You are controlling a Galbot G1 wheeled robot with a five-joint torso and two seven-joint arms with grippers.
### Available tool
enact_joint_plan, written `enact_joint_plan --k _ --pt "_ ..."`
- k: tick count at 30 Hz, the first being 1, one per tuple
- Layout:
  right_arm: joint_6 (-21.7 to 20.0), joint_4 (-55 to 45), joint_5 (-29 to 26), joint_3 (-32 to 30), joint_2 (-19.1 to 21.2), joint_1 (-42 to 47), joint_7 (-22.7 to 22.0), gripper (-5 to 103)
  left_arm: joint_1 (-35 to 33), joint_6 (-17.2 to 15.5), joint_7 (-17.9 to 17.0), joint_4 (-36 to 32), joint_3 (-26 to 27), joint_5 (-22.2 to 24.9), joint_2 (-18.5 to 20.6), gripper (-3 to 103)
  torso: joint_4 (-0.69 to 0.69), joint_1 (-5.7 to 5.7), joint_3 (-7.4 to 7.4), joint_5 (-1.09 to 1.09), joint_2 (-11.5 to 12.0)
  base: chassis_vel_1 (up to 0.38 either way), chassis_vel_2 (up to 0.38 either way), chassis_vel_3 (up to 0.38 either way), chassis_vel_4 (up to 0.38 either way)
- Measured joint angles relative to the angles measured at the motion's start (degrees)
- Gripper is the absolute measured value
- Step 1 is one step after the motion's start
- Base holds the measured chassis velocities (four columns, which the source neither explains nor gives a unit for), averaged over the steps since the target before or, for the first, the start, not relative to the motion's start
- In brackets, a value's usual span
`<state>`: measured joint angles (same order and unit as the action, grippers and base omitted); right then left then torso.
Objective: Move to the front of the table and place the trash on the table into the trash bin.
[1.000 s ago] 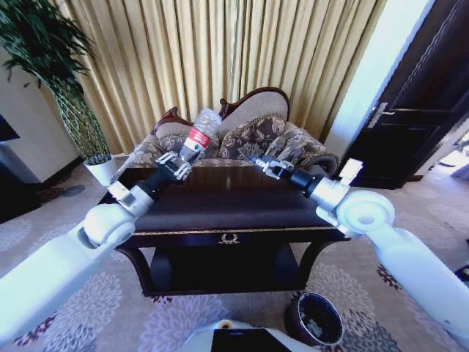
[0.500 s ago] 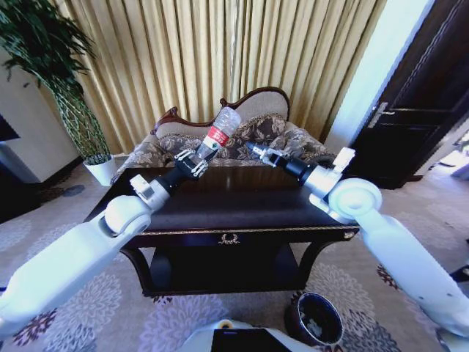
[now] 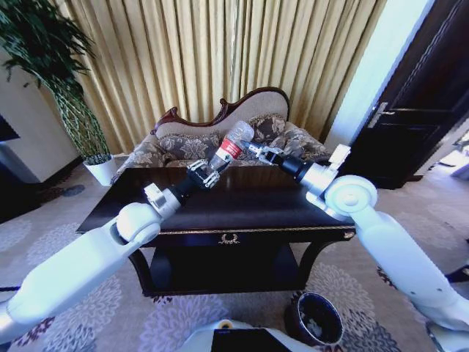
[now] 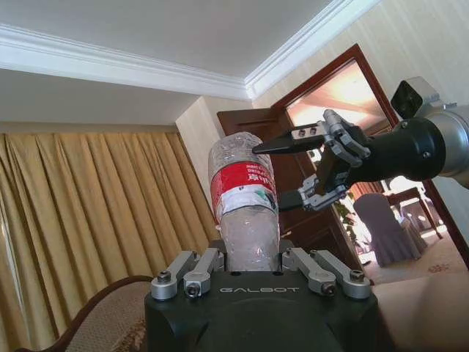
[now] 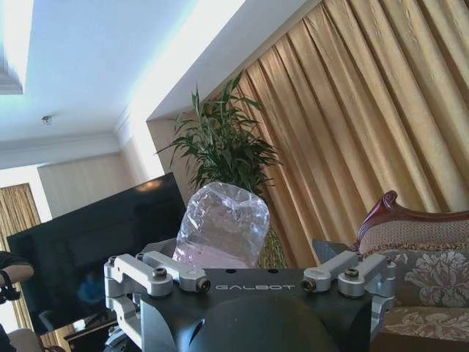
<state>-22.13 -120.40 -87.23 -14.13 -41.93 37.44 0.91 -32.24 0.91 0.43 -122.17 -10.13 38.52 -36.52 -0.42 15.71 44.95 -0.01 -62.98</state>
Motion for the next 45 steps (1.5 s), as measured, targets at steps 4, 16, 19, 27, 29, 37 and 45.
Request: enact_joint_plan --k 4,16,19,27,29,37,45 --pt "0.0 -0.3 0.0 -0.3 0.3 0.3 0.3 100 0.2 -0.1 -0.1 0.1 -0.8 -0.1 -0.4 29 0.0 0.0 0.0 0.0 0.0 0.0 0.0 0.0 0.0" --pt "0.0 -0.3 0.8 1.3 0.6 -0.6 0.8 100 2.4 -0.1 -0.1 -0.6 -4.6 -0.6 -0.7 29 0.0 0.0 0.0 0.0 0.0 0.0 0.0 0.0 0.0" --pt "0.0 -0.2 0.8 1.3 0.7 -0.6 0.8 100 3.1 -0.1 -0.1 -0.6 -5.5 -0.7 -0.7 29 0.0 0.0 0.0 0.0 0.0 0.0 0.0 0.0 0.0" --pt "0.5 -0.3 0.9 0.6 1.2 0.0 0.9 83 3.9 -0.2 0.0 -0.3 -6.7 -0.7 -1.1 29 -0.01 0.0 0.0 0.0 0.0 0.0 0.0 0.0 0.0" --pt "0.5 -0.3 0.9 0.6 1.2 0.0 0.9 78 3.9 -0.2 0.0 -0.2 -6.8 -0.7 -1.1 29 -0.01 0.0 0.0 0.0 0.0 0.0 0.0 0.0 0.0" --pt "0.6 -0.3 1.0 0.0 1.5 0.5 1.8 51 3.9 -0.1 0.0 0.1 -6.9 -0.8 -0.9 29 0.0 0.0 0.0 0.0 0.0 0.0 0.0 0.0 0.0" --pt "0.6 -0.7 0.9 -1.1 2.1 1.8 2.3 40 3.7 0.0 -1.0 0.0 -7.1 -0.9 -1.3 29 -0.01 0.0 0.0 0.0 0.0 0.0 0.0 0.0 0.0"
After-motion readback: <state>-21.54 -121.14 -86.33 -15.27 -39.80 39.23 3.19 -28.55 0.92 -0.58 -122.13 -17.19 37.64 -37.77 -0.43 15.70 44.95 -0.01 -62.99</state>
